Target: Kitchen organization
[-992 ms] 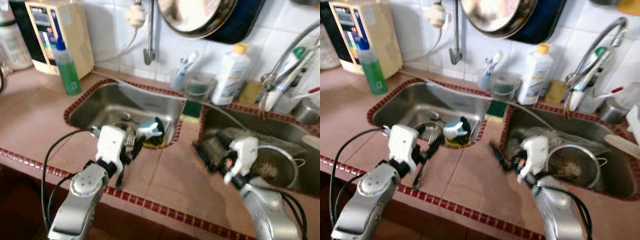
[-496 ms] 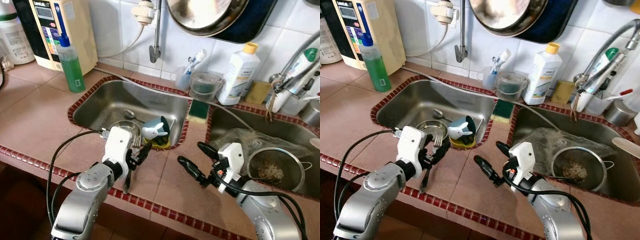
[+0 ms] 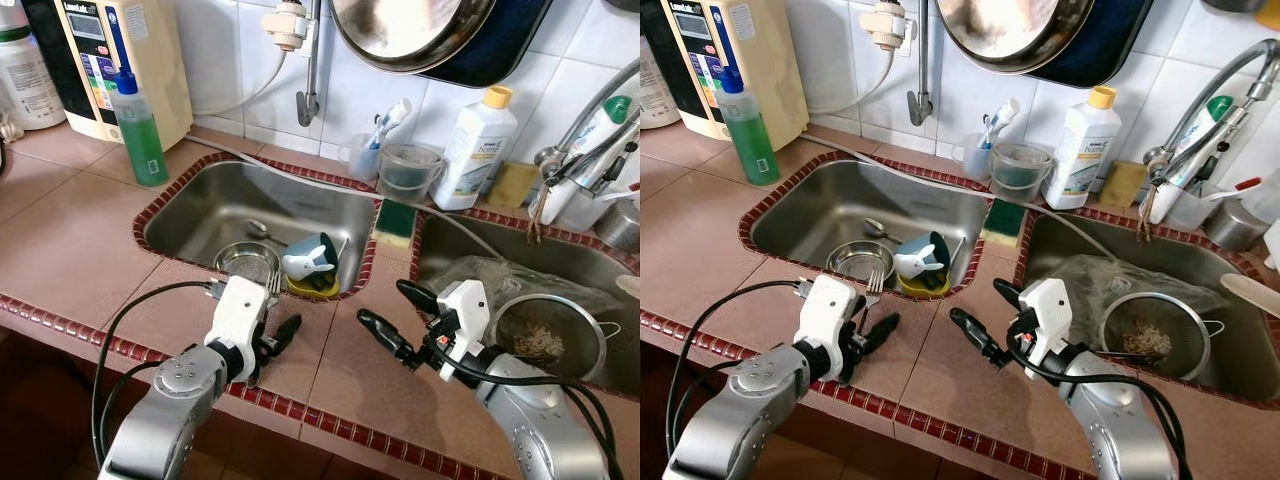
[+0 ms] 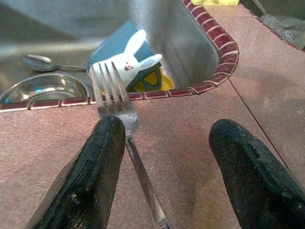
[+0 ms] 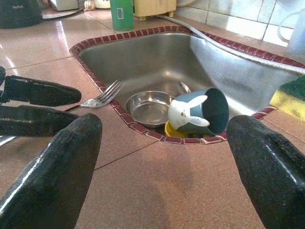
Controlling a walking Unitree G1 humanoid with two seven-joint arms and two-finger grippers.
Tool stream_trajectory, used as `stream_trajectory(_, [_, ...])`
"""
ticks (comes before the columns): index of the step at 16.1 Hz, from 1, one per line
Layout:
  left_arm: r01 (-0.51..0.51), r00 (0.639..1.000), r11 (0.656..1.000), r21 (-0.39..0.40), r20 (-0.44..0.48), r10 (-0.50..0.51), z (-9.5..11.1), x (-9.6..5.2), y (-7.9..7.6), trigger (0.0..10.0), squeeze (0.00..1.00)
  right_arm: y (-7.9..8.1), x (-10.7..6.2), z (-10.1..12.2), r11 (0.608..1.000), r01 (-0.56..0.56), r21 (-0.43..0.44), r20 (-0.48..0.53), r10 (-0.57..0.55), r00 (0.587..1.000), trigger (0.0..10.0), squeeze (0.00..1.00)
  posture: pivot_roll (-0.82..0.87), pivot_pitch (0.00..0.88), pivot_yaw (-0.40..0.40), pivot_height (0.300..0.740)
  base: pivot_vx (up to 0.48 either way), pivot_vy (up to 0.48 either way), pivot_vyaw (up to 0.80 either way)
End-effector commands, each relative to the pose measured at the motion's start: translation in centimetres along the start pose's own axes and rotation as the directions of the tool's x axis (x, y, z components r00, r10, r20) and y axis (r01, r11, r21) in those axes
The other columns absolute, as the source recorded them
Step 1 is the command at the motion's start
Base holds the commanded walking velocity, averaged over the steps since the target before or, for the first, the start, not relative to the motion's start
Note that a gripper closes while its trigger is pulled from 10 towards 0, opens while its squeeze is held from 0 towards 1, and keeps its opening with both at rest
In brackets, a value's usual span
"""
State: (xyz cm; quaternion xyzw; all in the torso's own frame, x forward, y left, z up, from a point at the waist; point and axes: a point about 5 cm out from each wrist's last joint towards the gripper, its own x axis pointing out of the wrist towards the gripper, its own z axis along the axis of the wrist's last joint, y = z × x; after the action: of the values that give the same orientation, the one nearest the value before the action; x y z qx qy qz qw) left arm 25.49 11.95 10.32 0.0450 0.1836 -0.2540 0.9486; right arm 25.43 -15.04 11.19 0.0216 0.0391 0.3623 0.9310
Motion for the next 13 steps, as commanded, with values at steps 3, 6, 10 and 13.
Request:
stream_trajectory(3, [-0.020,0.998,1.000,0.021,-0.053,0.021,-0.7,0.2,-0.3,10.0,0.00,0.0,-0.4,0.4,0.999,-0.046,-0.021,-0.028,0.046,0.999,10.0,0.00,-0.02,0.022,-0.088,0.732,0.000,0.000,0.00])
stream_trajectory(6, [-0.047,0.998,0.998,0.028,-0.050,0.048,-0.7,0.2,-0.2,10.0,0.00,0.3,-0.7,0.1,0.996,-0.087,-0.018,-0.060,0.086,0.994,10.0,0.00,-0.02,0.023,-0.090,0.732,0.000,0.000,0.00])
stream_trajectory(10, [-0.035,0.999,0.999,0.012,0.037,0.034,0.5,-0.2,-0.1,10.0,0.00,0.4,-0.9,0.0,0.995,-0.096,-0.012,-0.067,0.095,0.993,10.0,0.00,-0.01,0.022,-0.093,0.732,0.000,0.000,0.00])
stream_trajectory(13, [0.007,0.995,1.000,0.001,0.103,-0.007,1.3,-0.7,0.2,10.0,0.00,0.3,-0.8,-0.2,0.995,-0.099,-0.013,-0.072,0.098,0.993,10.0,0.00,-0.01,0.013,-0.092,0.732,0.000,0.000,0.00])
